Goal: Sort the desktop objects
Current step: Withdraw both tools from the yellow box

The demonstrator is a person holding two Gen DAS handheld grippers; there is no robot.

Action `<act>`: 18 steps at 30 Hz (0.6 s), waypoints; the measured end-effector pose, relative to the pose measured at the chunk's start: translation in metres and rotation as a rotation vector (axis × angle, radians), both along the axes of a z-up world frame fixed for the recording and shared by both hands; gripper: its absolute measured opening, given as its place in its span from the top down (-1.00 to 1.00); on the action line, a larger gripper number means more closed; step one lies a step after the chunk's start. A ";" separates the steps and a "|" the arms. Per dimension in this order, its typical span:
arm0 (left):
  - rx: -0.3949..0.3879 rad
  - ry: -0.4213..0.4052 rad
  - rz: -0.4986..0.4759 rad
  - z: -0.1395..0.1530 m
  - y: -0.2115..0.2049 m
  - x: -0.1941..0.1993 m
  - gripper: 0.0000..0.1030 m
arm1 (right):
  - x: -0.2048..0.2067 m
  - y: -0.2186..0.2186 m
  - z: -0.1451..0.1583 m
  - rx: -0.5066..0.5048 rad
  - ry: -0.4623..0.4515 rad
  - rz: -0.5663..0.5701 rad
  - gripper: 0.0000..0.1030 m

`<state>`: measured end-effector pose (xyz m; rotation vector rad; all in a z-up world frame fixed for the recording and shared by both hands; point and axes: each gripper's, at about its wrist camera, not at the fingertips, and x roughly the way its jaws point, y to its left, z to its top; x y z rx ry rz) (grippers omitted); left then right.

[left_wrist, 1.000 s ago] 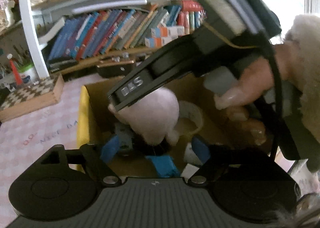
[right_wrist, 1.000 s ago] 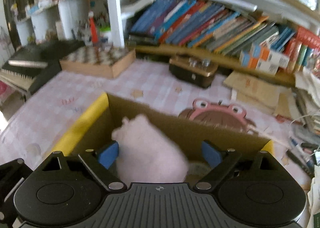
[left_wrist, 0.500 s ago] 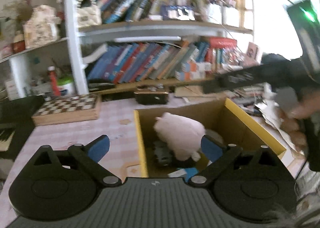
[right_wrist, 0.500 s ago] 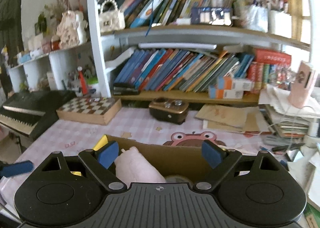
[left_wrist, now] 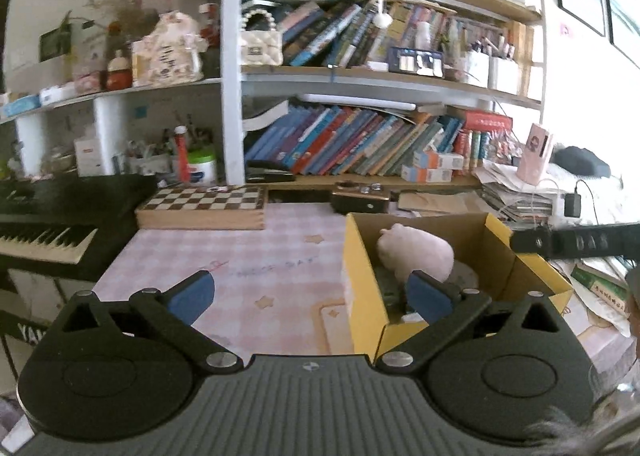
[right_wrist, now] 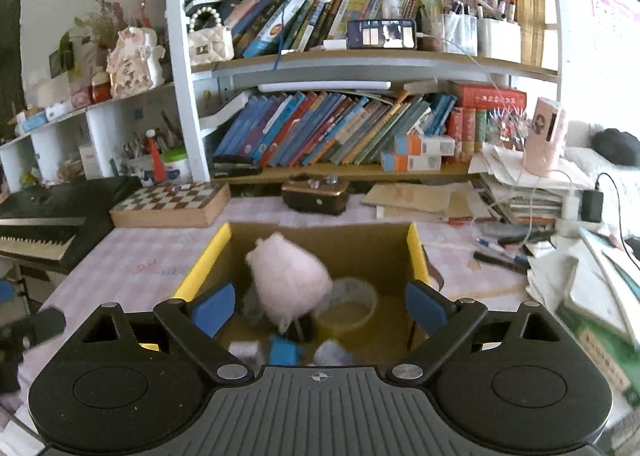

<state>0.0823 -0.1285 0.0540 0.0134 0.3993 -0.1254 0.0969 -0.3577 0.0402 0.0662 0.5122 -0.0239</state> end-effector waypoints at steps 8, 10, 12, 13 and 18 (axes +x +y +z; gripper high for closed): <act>0.032 0.014 0.059 -0.007 0.029 -0.033 -1.00 | -0.044 0.037 -0.014 0.046 0.036 -0.066 -0.84; 0.028 0.025 0.064 -0.009 0.037 -0.043 -1.00 | -0.055 0.046 -0.017 0.031 0.036 -0.071 -0.84; 0.027 0.031 0.060 -0.011 0.043 -0.054 -1.00 | -0.066 0.055 -0.020 0.017 0.039 -0.075 -0.84; 0.027 0.034 0.062 -0.012 0.045 -0.058 -1.00 | -0.071 0.059 -0.021 0.015 0.041 -0.077 -0.84; 0.015 0.064 0.098 -0.023 0.056 -0.083 -1.00 | -0.098 0.076 -0.032 0.041 0.074 -0.120 -0.84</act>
